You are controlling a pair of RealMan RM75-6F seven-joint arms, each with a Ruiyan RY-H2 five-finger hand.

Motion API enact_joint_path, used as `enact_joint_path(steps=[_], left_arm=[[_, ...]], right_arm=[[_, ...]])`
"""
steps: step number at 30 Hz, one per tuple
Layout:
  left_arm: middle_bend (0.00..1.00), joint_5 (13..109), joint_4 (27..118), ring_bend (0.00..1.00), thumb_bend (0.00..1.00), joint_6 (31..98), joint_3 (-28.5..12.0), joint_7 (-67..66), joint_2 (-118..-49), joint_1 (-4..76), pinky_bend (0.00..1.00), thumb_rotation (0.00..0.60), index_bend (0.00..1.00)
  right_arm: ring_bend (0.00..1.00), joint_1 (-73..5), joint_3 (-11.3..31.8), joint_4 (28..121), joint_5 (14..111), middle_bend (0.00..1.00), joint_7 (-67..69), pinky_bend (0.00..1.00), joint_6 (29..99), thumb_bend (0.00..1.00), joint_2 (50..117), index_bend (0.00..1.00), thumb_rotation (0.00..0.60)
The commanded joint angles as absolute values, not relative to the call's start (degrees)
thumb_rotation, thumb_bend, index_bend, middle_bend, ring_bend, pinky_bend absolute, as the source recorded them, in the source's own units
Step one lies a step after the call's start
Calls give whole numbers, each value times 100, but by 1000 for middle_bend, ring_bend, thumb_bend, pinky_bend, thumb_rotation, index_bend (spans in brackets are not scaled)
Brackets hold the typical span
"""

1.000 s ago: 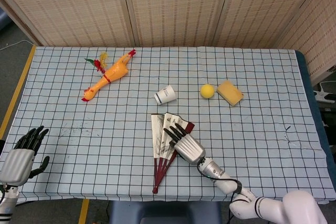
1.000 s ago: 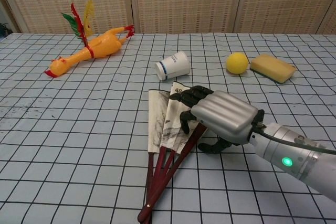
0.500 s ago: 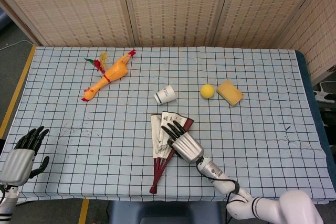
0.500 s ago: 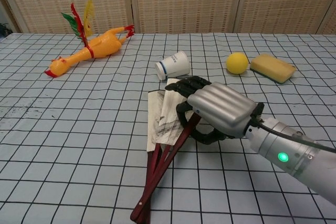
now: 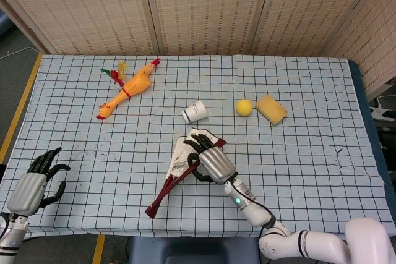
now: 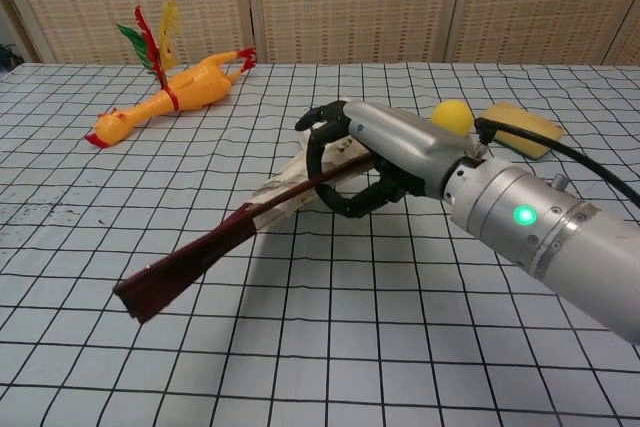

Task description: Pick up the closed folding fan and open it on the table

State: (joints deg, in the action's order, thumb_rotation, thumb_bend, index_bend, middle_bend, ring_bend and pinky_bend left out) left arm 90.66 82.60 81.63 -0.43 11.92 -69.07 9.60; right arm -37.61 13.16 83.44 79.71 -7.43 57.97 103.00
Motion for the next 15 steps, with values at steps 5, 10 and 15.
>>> enact_joint_path(steps=[5, 10, 15], left_arm=[[76, 9019, 7879, 0, 495, 7649, 43, 2028, -7197, 1191, 86, 600, 512], [0, 9397, 7873, 0, 459, 7241, 241, 3552, -7600, 1538, 80, 600, 180], [0, 9518, 7776, 0, 459, 7175, 143, 4266, -8117, 1836, 77, 600, 178]], right_arm=[[0, -3988, 1876, 9085, 7077, 119, -824, 23, 5467, 585, 10112, 802, 600], [0, -4312, 2266, 9627, 6435, 119, -1138, 23, 5328, 589, 10130, 802, 600], [0, -4645, 2492, 9866, 5889, 119, -1587, 23, 5488, 589, 10314, 802, 600]])
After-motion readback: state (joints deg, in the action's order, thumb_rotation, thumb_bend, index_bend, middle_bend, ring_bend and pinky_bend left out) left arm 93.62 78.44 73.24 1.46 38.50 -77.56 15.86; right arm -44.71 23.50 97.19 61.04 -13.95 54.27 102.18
